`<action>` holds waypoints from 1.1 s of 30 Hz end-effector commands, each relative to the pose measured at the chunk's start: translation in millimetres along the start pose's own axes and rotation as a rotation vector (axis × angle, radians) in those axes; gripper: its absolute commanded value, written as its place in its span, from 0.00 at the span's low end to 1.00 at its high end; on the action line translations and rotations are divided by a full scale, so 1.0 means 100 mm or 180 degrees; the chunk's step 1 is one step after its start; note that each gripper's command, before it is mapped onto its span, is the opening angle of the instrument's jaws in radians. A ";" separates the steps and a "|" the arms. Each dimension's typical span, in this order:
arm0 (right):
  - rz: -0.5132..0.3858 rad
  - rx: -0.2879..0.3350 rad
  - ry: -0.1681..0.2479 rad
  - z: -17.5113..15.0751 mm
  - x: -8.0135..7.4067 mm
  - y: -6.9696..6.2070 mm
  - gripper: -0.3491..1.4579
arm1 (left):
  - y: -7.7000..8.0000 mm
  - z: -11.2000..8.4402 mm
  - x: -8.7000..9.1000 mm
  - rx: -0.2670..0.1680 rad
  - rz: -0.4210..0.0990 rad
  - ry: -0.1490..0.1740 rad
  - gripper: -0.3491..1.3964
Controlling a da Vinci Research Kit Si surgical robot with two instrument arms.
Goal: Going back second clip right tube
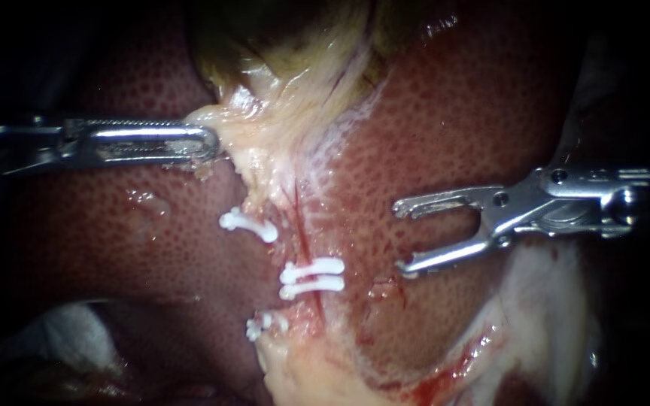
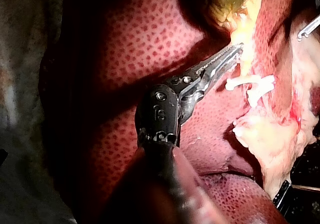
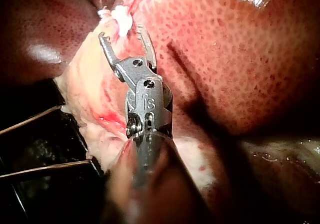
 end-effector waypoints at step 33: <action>-0.0003 0.0004 0.0026 -0.001 -0.002 -0.001 0.47 | -0.017 0.087 -0.026 0.0019 0.0061 -0.0119 0.00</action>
